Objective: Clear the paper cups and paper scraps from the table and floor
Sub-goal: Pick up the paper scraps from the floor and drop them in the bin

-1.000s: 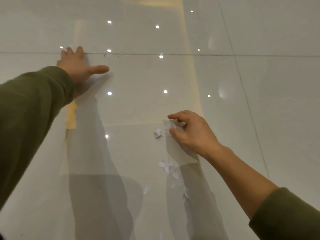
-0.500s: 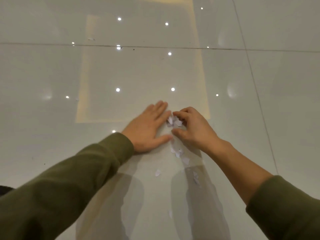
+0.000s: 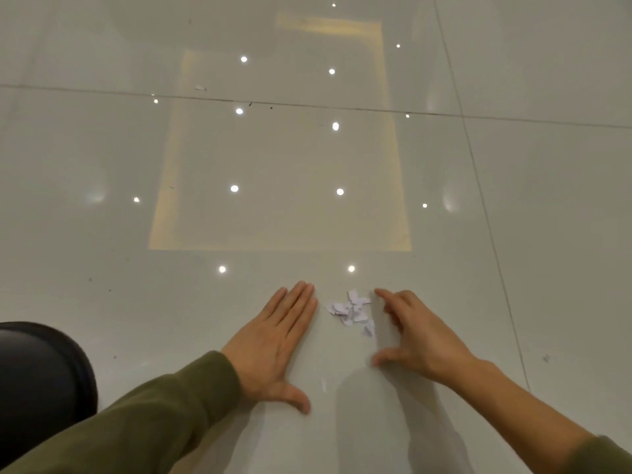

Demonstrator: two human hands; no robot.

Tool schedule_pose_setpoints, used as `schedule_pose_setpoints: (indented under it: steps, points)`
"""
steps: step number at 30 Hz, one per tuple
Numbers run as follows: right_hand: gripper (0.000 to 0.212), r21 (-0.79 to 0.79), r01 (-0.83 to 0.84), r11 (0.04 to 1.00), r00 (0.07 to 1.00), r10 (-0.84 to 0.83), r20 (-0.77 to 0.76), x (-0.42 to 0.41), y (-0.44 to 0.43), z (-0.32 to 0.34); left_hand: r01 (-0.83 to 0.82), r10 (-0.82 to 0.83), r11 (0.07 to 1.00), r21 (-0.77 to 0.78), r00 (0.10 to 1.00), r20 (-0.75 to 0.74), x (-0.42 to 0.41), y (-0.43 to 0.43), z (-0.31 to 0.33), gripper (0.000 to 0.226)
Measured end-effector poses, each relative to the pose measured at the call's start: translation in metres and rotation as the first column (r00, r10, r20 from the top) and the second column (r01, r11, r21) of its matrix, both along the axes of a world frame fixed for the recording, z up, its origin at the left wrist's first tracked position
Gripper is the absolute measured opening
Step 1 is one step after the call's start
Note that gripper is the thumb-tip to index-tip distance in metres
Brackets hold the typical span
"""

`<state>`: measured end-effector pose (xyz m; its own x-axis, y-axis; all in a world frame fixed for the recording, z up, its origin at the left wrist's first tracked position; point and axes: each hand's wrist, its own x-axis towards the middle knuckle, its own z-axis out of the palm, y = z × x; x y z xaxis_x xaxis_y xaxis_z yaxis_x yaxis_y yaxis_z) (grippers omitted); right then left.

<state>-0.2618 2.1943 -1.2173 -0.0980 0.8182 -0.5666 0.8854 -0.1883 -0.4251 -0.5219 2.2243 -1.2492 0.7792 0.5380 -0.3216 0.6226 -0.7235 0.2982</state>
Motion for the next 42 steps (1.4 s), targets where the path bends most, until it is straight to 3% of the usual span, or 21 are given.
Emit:
schedule_pose_setpoints:
  steps: [2, 6, 9, 12, 14, 18, 21, 25, 28, 31, 33, 35, 38, 40, 42]
  points:
    - [0.096, -0.007, -0.067, 0.998, 0.997, 0.067, 0.037, -0.008, -0.001, -0.006, -0.061, 0.061, 0.998, -0.009, 0.998, -0.034, 0.013, 0.004, 0.001, 0.116]
    - [0.043, 0.173, 0.081, 0.982, 0.996, -0.075, -0.039, -0.026, 0.008, -0.009, -0.216, 0.218, 0.973, 0.086, 0.976, -0.019, 0.047, 0.019, 0.007, 0.081]
    - [0.038, 0.197, 0.177, 0.964, 0.984, -0.172, -0.041, -0.023, 0.009, -0.006, -0.294, 0.292, 0.955, 0.049, 0.955, 0.051, 0.039, 0.016, 0.025, 0.068]
    - [0.018, 0.178, 0.167, 0.97, 0.984, -0.176, 0.033, -0.016, 0.001, -0.005, -0.362, 0.353, 0.931, 0.051, 0.926, 0.132, 0.018, 0.004, 0.026, 0.053]
    - [0.006, 0.193, 0.159, 0.968, 0.986, -0.165, 0.016, -0.023, -0.001, -0.006, -0.382, 0.382, 0.924, -0.029, 0.915, 0.13, 0.026, -0.004, 0.026, 0.034]
    - [0.019, 0.199, 0.27, 0.942, 0.954, -0.233, -0.188, -0.049, 0.006, -0.004, -0.384, 0.436, 0.886, -0.259, 0.881, 0.186, 0.07, -0.005, 0.021, 0.027]
    - [0.036, 0.158, 0.354, 0.922, 0.933, -0.335, -0.136, -0.034, 0.007, -0.001, -0.442, 0.488, 0.866, -0.234, 0.85, 0.199, 0.067, 0.01, 0.02, 0.021]
    - [0.044, 0.145, 0.339, 0.93, 0.938, -0.346, 0.022, -0.004, -0.002, -0.003, -0.476, 0.5, 0.866, -0.151, 0.83, 0.249, 0.045, 0.026, 0.022, 0.04]
    - [0.048, 0.122, 0.377, 0.918, 0.924, -0.382, 0.025, -0.003, -0.003, -0.006, -0.486, 0.515, 0.855, -0.182, 0.837, 0.183, 0.055, 0.031, 0.025, 0.06]
    - [0.047, 0.09, 0.301, 0.949, 0.953, -0.296, -0.064, -0.013, 0.003, -0.008, -0.26, 0.279, 0.958, -0.119, 0.94, 0.197, 0.074, 0.022, 0.023, 0.044]
    - [0.041, 0.065, 0.224, 0.973, 0.971, -0.217, -0.1, -0.016, 0.006, -0.006, -0.145, 0.173, 0.982, -0.123, 0.949, 0.263, 0.071, 0.02, 0.023, 0.042]
    - [0.047, 0.067, 0.21, 0.975, 0.974, -0.202, -0.105, -0.012, 0.007, -0.005, -0.109, 0.137, 0.986, -0.124, 0.961, 0.242, 0.053, 0.022, 0.017, 0.073]
    - [0.064, 0.067, 0.198, 0.978, 0.974, -0.189, -0.122, -0.008, 0.002, -0.005, -0.015, 0.021, 0.993, -0.12, 0.999, 0.049, 0.026, 0.015, 0.011, 0.12]
    - [0.069, 0.062, 0.17, 0.984, 0.977, -0.16, -0.138, -0.016, -0.002, -0.005, 0.016, -0.017, 0.995, -0.097, 1.0, -0.006, 0.027, 0.008, 0.008, 0.127]
    - [0.064, 0.077, 0.123, 0.989, 0.984, -0.112, -0.14, -0.027, -0.002, -0.008, -0.06, 0.063, 0.995, -0.083, 0.997, 0.035, 0.041, 0.011, 0.01, 0.116]
